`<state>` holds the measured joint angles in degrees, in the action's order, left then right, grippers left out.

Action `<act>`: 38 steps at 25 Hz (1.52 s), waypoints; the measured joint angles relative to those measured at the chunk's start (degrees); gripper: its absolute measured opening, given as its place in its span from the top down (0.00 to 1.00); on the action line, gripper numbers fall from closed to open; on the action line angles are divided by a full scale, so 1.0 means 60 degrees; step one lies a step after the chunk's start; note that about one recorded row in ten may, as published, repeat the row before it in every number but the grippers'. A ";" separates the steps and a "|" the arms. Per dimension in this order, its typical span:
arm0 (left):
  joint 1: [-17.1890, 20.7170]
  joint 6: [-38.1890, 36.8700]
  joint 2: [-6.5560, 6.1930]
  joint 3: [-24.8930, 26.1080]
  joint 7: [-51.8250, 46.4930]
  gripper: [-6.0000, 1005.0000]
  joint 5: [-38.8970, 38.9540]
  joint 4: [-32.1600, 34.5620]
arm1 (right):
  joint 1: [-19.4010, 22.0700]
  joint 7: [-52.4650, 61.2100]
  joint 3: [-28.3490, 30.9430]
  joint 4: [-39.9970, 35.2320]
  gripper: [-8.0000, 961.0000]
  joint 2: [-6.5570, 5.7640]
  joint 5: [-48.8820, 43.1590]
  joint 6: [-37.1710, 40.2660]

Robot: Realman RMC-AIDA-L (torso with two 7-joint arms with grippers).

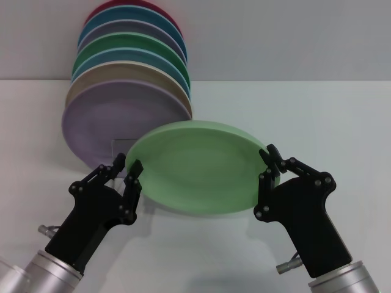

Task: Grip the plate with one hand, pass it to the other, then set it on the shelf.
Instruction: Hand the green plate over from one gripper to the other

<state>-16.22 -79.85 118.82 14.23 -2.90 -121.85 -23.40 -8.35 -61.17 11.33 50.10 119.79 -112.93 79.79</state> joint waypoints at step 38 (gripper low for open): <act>0.0007 0.0099 -0.0014 0.0175 0.0063 0.96 0.0018 0.0032 | -0.0088 0.0011 0.0001 -0.0027 0.89 -0.0055 -0.0024 -0.0155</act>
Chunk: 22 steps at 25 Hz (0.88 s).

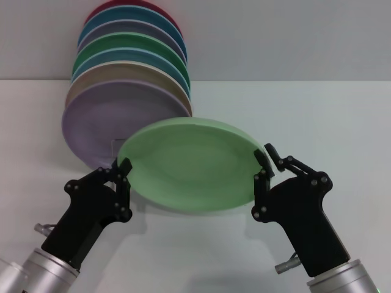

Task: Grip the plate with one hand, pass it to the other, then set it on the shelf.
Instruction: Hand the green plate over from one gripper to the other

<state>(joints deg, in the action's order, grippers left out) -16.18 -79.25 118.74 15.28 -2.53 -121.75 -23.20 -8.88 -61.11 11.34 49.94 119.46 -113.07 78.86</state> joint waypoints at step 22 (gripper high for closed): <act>0.0842 -0.2224 -0.0088 0.1502 -0.0206 0.96 -0.0011 0.0338 | 0.0206 0.0020 -0.1171 -0.0277 0.62 -0.0031 -0.0036 0.1653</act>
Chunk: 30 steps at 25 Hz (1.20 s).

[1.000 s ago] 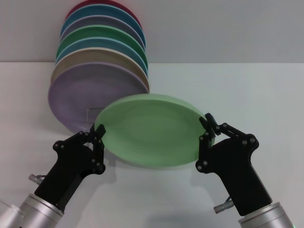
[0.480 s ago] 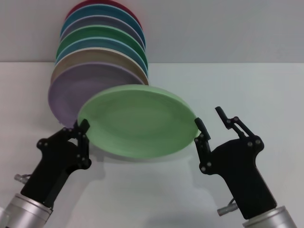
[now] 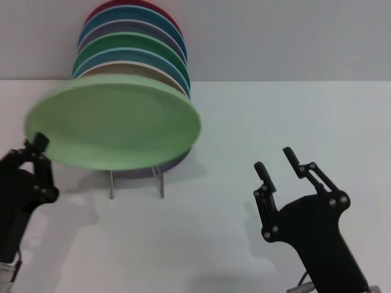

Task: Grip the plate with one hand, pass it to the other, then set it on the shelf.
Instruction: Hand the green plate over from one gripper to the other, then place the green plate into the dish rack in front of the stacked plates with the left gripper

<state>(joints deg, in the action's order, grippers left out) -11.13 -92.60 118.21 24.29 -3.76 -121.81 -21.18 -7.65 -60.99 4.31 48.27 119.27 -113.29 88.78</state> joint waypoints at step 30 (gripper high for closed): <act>-0.1199 0.0582 0.0055 -0.0142 0.1046 0.96 -0.0073 0.2071 | -0.0240 0.0467 0.0311 -0.0797 0.62 0.0064 0.0778 -0.0398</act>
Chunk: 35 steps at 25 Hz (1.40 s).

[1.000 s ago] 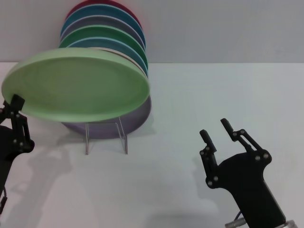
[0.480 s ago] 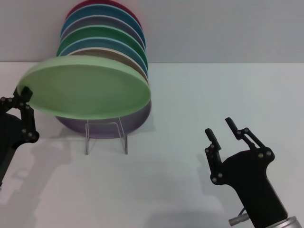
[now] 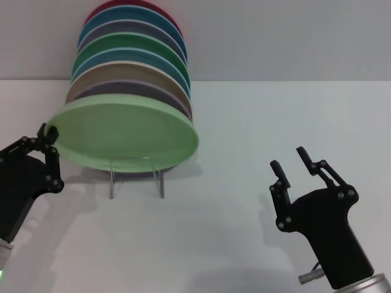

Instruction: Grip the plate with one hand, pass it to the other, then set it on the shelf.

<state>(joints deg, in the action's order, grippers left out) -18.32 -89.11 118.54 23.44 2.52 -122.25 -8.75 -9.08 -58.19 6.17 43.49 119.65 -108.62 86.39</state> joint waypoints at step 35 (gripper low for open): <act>0.1616 -0.1254 0.0002 0.0268 -0.1543 0.51 0.0089 -0.0596 | -0.0698 0.2450 0.1914 -0.1196 0.62 -0.0027 0.1023 0.0029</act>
<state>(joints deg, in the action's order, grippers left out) -8.62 -96.63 118.55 25.05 -6.74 -121.72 -12.33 -13.27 -43.48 17.66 36.31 119.49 -102.48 86.56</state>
